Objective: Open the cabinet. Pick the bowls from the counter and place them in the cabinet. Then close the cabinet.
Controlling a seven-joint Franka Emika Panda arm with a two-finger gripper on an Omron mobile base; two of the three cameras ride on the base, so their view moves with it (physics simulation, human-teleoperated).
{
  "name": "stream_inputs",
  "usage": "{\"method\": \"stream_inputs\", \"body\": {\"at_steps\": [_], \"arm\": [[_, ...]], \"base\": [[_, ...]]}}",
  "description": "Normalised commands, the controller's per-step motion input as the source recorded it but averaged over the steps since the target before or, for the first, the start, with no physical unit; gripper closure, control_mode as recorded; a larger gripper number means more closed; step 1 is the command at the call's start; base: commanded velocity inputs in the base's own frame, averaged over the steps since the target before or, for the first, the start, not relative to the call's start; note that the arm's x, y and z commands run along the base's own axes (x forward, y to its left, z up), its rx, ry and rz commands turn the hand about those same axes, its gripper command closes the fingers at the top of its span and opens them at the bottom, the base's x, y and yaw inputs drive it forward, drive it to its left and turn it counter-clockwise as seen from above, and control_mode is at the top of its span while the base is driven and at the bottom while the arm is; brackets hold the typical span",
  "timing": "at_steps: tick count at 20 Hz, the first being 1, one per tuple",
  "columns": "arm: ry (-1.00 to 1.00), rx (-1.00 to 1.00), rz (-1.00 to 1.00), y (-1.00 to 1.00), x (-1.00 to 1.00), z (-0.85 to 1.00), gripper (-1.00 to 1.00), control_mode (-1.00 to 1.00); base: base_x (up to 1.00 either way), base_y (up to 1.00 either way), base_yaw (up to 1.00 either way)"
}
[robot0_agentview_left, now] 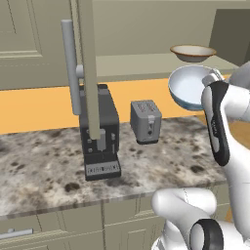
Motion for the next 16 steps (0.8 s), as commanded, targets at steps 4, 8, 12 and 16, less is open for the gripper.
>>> {"method": "stream_inputs", "body": {"at_steps": [4, 8, 12, 16], "arm": [[-0.13, 0.0, 0.02, 0.17, -0.11, 0.51, 1.0, -1.0], [-0.11, 0.0, 0.02, 0.21, 0.0, 0.46, 1.0, -1.0], [-0.11, 0.0, 0.03, 0.24, 0.0, 0.46, 1.0, -1.0], [-0.09, 0.0, 0.03, 0.32, 0.0, 0.33, 1.0, -1.0]], "base": [[0.0, 0.0, 0.0], [0.0, 0.0, 0.0], [0.0, 0.0, 0.0], [0.0, 0.0, 0.0]]}}
